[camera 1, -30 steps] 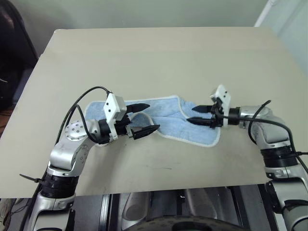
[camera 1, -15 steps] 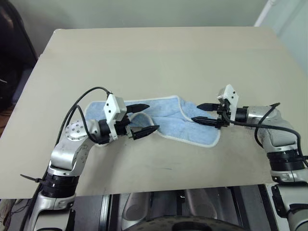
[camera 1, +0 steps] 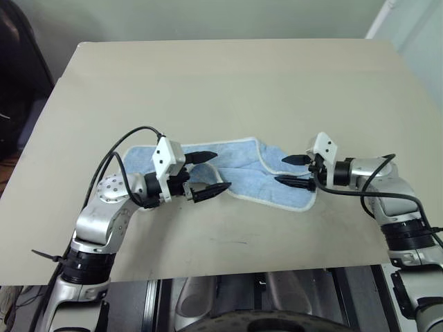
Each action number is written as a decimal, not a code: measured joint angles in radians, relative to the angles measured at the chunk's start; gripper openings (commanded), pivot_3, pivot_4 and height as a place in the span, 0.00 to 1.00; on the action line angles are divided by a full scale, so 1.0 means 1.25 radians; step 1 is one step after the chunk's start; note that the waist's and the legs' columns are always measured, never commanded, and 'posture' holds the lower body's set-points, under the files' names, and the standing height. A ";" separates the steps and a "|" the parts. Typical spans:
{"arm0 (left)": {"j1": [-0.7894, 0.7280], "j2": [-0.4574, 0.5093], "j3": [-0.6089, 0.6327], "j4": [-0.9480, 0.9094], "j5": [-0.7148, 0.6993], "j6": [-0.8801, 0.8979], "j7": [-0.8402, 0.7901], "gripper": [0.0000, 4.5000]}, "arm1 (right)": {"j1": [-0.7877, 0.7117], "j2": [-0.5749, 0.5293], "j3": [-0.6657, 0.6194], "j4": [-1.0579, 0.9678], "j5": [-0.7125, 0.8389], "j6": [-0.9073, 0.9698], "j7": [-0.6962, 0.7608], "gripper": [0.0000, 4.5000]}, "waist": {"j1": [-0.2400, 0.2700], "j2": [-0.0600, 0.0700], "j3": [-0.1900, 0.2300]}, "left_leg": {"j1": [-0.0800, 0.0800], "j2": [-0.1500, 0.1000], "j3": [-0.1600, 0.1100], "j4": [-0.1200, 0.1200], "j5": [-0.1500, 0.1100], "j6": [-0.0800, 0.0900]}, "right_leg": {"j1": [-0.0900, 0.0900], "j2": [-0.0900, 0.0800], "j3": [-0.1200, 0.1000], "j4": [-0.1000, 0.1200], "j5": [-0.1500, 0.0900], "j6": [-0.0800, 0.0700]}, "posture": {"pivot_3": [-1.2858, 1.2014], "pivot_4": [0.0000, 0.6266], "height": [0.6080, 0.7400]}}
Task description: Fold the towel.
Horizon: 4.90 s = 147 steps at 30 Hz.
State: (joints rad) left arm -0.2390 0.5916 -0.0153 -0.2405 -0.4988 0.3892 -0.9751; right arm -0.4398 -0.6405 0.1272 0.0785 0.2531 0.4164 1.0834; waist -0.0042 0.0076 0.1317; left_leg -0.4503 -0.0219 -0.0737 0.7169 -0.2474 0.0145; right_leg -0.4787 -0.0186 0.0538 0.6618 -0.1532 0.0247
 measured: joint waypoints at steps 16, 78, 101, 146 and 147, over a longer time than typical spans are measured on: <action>0.000 0.001 0.000 -0.004 0.000 0.004 -0.001 1.00 | -0.024 0.016 0.000 0.010 -0.004 -0.019 -0.006 0.01 | 0.000 0.000 0.000 | 0.000 0.000 0.000 0.000 0.000 0.000 | 0.000 0.000 0.000 0.000 0.000 0.000 | 0.52 0.24 0.72; -0.437 0.083 0.154 1.069 0.194 -0.241 -0.121 1.00 | -0.474 -0.112 -0.208 -0.164 0.408 0.251 0.051 0.00 | 0.005 0.000 0.000 | -0.010 -0.001 0.001 0.000 0.005 -0.008 | -0.012 0.000 0.000 0.002 -0.001 0.000 | 0.52 0.24 0.72; -0.558 0.072 0.094 1.180 0.311 -0.205 -0.258 0.65 | -0.438 -0.124 -0.204 -0.235 0.423 0.266 0.022 0.00 | 0.010 0.000 0.000 | -0.011 -0.002 0.001 0.001 0.008 -0.006 | -0.012 -0.001 0.000 0.003 0.000 0.002 | 0.52 0.24 0.72; -0.042 0.169 0.130 0.462 0.120 -0.092 -0.394 0.41 | -0.297 -0.150 -0.238 -0.308 0.445 0.251 -0.051 0.00 | 0.002 -0.001 -0.001 | -0.016 -0.001 0.002 0.015 -0.002 0.004 | -0.017 -0.001 0.002 0.016 -0.002 0.001 | 0.52 0.24 0.72; -0.041 0.166 0.132 0.460 0.115 -0.096 -0.384 0.49 | -0.297 -0.149 -0.238 -0.308 0.445 0.251 -0.053 0.00 | 0.001 -0.001 -0.001 | -0.016 -0.001 0.002 0.015 -0.002 0.004 | -0.017 -0.001 0.002 0.016 -0.002 0.001 | 0.52 0.24 0.72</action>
State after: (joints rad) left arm -0.2900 0.7995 0.1494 0.3340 -0.3551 0.2696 -1.4551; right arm -0.8113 -0.8272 -0.1703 -0.3062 0.8090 0.7298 1.0166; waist -0.0026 0.0063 0.1308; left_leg -0.4700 -0.0236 -0.0708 0.7355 -0.2500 0.0189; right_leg -0.5002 -0.0198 0.0564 0.6814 -0.1561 0.0260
